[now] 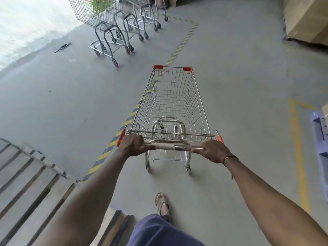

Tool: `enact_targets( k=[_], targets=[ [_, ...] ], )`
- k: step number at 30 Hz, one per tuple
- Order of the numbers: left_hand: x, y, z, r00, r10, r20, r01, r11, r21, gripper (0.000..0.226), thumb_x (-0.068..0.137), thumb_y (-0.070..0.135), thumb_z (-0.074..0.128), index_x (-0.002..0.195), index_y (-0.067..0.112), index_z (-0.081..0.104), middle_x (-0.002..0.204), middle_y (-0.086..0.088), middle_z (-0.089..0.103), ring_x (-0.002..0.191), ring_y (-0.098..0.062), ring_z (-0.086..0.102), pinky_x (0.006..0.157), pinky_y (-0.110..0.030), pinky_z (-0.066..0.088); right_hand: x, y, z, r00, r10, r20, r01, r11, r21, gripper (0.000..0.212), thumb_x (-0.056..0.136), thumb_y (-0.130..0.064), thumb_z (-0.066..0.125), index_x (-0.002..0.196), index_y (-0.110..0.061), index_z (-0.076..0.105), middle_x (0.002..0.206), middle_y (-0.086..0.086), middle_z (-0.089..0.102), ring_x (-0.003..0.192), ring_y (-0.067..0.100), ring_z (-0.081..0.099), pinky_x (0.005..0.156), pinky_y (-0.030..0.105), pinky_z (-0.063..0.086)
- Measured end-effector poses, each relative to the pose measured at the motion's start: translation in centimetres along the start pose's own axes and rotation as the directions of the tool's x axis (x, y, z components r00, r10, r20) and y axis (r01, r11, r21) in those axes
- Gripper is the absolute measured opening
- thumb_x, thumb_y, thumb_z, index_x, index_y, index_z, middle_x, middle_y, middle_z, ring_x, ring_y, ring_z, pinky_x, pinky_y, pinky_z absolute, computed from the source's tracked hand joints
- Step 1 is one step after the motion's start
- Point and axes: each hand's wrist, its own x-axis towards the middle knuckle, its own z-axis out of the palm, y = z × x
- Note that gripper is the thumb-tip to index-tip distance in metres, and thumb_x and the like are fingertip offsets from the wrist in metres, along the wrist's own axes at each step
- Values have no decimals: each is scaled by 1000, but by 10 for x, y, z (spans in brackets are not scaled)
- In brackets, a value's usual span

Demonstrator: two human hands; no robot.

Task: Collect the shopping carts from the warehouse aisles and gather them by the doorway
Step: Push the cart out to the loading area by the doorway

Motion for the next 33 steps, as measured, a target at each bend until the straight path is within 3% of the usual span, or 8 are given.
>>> enact_targets(
  k=[3, 6, 10, 14, 19, 27, 29, 33],
  targets=[
    [47, -27, -12, 998, -58, 12, 58, 998, -23, 99, 71, 109, 31, 63, 15, 62, 69, 1, 67, 76, -24, 67, 108, -56, 42, 62, -3, -30, 999, -26, 28, 25, 1000, 19, 84, 85, -99, 15, 116, -50, 75, 79, -19, 61, 96, 15, 66, 123, 64, 13],
    [87, -58, -20, 995, -98, -2, 98, 995, 7, 100, 67, 112, 21, 63, 19, 57, 73, 2, 65, 81, -27, 67, 117, -64, 29, 116, -15, -63, 994, -72, 85, 64, 993, 95, 32, 100, -80, 40, 79, -74, 63, 69, -21, 52, 81, 6, 55, 125, 65, 7],
    [132, -94, -31, 987, -156, 41, 155, 987, 31, 100, 65, 113, 12, 72, 23, 56, 79, 0, 65, 92, -29, 70, 119, -67, 25, 194, -20, -89, 990, -99, 99, 91, 992, 88, 58, 100, -77, 47, 62, -34, 56, 66, -17, 53, 78, 7, 55, 125, 69, 9],
    [171, -129, -44, 976, -218, 20, 218, 976, 29, 97, 74, 108, 15, 79, 25, 65, 79, 1, 65, 95, -28, 70, 119, -60, 28, 277, -31, -112, 984, -139, 111, 137, 990, 33, 63, 99, -79, 46, 63, -27, 51, 69, -16, 58, 80, 11, 57, 124, 68, 12],
    [229, -186, -63, 953, -303, 7, 303, 953, 13, 103, 75, 107, 16, 74, 20, 71, 80, -4, 69, 87, -28, 70, 110, -51, 40, 380, -67, -159, 947, -301, 109, 301, 953, 13, 42, 103, -71, 49, 63, -83, 45, 64, -19, 45, 67, -6, 41, 123, 67, 17],
    [323, -294, -103, 874, -486, 18, 486, 872, -59, 101, 78, 105, 24, 62, 13, 63, 68, -1, 64, 71, -24, 64, 106, -52, 42, 578, -128, -215, 884, -439, 159, 449, 893, -33, 52, 103, -72, 49, 53, -84, 38, 63, -17, 41, 66, -1, 41, 125, 62, 15],
    [345, -327, -106, 847, -532, 22, 532, 844, -73, 105, 70, 110, 15, 58, 16, 59, 63, 2, 60, 64, -21, 58, 107, -56, 42, 632, -140, -217, 874, -455, 173, 470, 880, -61, 42, 100, -78, 47, 60, -68, 56, 63, -15, 47, 69, 1, 47, 124, 62, 16],
    [377, -384, -122, 799, -599, 53, 602, 795, -76, 107, 67, 110, 8, 61, 17, 60, 66, 2, 58, 69, -24, 60, 114, -53, 37, 735, -173, -217, 864, -464, 194, 489, 867, -102, 89, 83, -100, 27, 73, -20, 63, 68, -8, 61, 77, 15, 60, 122, 63, 22]
  ],
)
